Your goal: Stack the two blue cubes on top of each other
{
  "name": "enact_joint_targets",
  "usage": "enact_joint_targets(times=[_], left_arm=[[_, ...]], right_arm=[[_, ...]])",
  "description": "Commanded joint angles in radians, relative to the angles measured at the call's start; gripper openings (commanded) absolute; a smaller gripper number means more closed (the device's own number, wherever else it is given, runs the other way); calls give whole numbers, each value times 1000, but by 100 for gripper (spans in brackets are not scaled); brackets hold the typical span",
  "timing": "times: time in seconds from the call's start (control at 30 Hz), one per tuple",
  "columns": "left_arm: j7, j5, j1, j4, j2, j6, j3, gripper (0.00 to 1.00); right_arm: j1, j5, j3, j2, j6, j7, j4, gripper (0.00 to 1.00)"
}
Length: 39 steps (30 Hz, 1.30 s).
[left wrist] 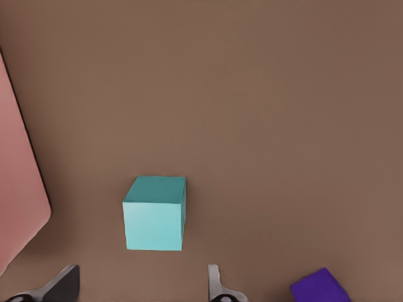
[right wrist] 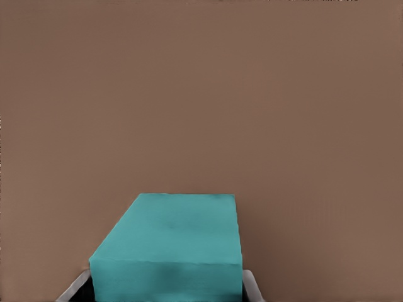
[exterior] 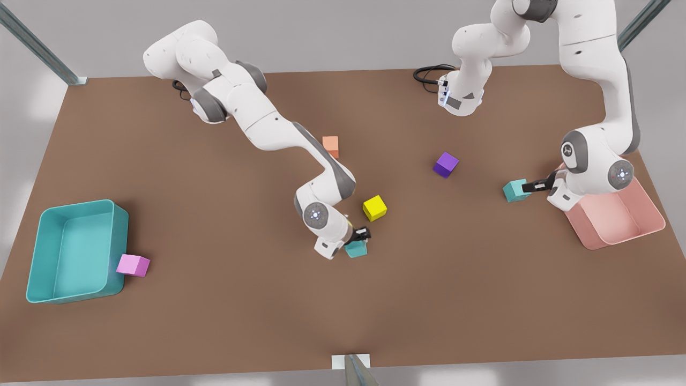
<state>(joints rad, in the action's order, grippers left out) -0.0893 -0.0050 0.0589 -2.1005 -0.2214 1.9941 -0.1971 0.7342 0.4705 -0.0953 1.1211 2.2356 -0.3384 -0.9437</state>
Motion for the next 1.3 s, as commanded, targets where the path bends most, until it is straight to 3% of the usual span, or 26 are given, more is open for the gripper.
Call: enact_joint_targets(times=[0.0, 0.13, 0.27, 0.3, 0.33, 0.37, 0.43, 0.47, 0.5, 0.53, 0.63, 0.73, 0.77, 0.83, 0.9, 0.93, 1.0, 1.07, 1.1, 1.27], left_arm=[[-221, 0, 4, -32, -7, 278, -7, 100], [-221, -1, 5, -75, -27, 287, -7, 100], [-217, -1, 4, -131, -45, 285, -7, 100], [-219, -1, 5, -142, -52, 285, -7, 100], [-219, -1, 12, -144, -56, 285, -7, 100], [-217, -1, 13, -154, -56, 285, -7, 100], [-217, -1, 16, -162, -67, 287, -7, 100], [-217, -3, 18, -162, -76, 295, -8, 100], [-217, -1, 21, -162, -93, 305, -7, 100], [-217, -3, 21, -162, -102, 322, -7, 100], [-217, -3, 21, -164, -121, 324, -8, 100], [-217, -3, 21, -164, -144, 322, -7, 100], [-217, -3, 21, -164, -151, 322, -8, 100], [-217, -4, 21, -179, -161, 321, -7, 100], [-216, -4, 19, -184, -173, 322, -7, 100], [-216, -4, 19, -184, -174, 322, -7, 98], [-216, -6, 19, -184, -173, 321, -7, 71], [-216, -6, 18, -182, -173, 322, -7, 64], [-216, -6, 18, -182, -173, 322, -7, 49], [-216, -4, -19, -171, -104, 319, 1, 49]], right_arm=[[1, -3, 0, 2, 38, -470, 6, 100], [-2, 5, 6, -27, 0, -472, 6, 100], [-45, 0, -32, -273, -487, -490, -12, 100], [-85, -42, -47, -372, -668, -409, -67, 100], [-130, -177, -52, -515, -764, -176, -243, 100], [-183, -322, -63, -625, -757, 39, -403, 100], [-297, -337, -151, -704, -754, 375, -540, 100], [-328, -337, -256, -708, -741, 612, -573, 100], [-328, -337, -339, -722, -741, 734, -583, 100], [-326, -364, -368, -786, -740, 751, -616, 100], [-292, -454, -357, -955, -859, 604, -606, 100], [-249, -451, -354, -922, -1067, 397, -366, 100], [-274, -458, -304, -941, -1073, 386, -345, 100], [-417, -507, -112, -1024, -1071, 346, -369, 100], [-441, -507, -87, -1070, -1067, 345, -426, 100], [-492, -509, -34, -1092, -1064, 345, -451, 100], [-509, -507, -17, -1098, -1061, 345, -469, 100], [-509, -507, -17, -1095, -1064, 345, -468, 100], [-509, -506, -17, -1093, -1068, 346, -469, 100], [-509, -504, -21, -1092, -1073, 352, -481, 100]])
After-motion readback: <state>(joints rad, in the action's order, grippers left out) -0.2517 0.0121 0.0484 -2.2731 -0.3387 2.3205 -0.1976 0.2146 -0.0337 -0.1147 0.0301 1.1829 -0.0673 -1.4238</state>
